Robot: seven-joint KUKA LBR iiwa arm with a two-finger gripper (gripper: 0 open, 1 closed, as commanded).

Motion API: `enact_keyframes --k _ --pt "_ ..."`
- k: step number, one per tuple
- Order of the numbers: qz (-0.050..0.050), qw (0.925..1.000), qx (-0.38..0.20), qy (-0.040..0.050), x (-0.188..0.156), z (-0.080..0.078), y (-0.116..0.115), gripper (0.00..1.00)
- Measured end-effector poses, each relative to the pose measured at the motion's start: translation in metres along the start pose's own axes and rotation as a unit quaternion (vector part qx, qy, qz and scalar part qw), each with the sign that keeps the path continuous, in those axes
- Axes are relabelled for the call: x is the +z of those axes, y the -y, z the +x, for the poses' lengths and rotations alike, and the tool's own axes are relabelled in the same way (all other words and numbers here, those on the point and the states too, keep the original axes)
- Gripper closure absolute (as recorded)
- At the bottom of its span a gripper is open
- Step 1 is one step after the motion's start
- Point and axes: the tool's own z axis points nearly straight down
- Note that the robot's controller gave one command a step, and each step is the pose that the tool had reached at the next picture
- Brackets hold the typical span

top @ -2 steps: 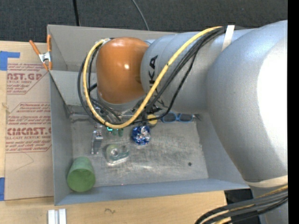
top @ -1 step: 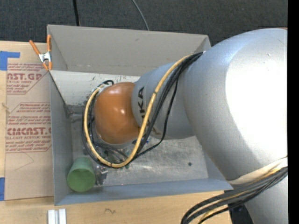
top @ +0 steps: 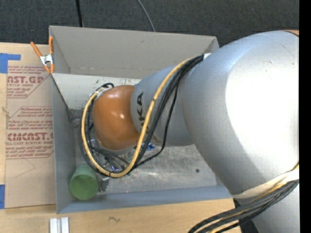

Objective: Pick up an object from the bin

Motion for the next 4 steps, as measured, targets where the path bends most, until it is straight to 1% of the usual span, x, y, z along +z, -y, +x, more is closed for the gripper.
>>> enact_keyframes --k 1,2,3,4 --pt "-0.006 0.9708 0.24 -0.0034 -0.007 0.011 0.02 0.0" --pt "0.009 0.9775 0.211 -0.0079 0.011 0.015 0.006 0.0" --pt "-0.01 0.9975 0.07 0.0052 0.012 0.023 0.163 0.0" --pt "-0.01 0.9949 0.1 0.0025 0.014 0.011 0.212 0.0"
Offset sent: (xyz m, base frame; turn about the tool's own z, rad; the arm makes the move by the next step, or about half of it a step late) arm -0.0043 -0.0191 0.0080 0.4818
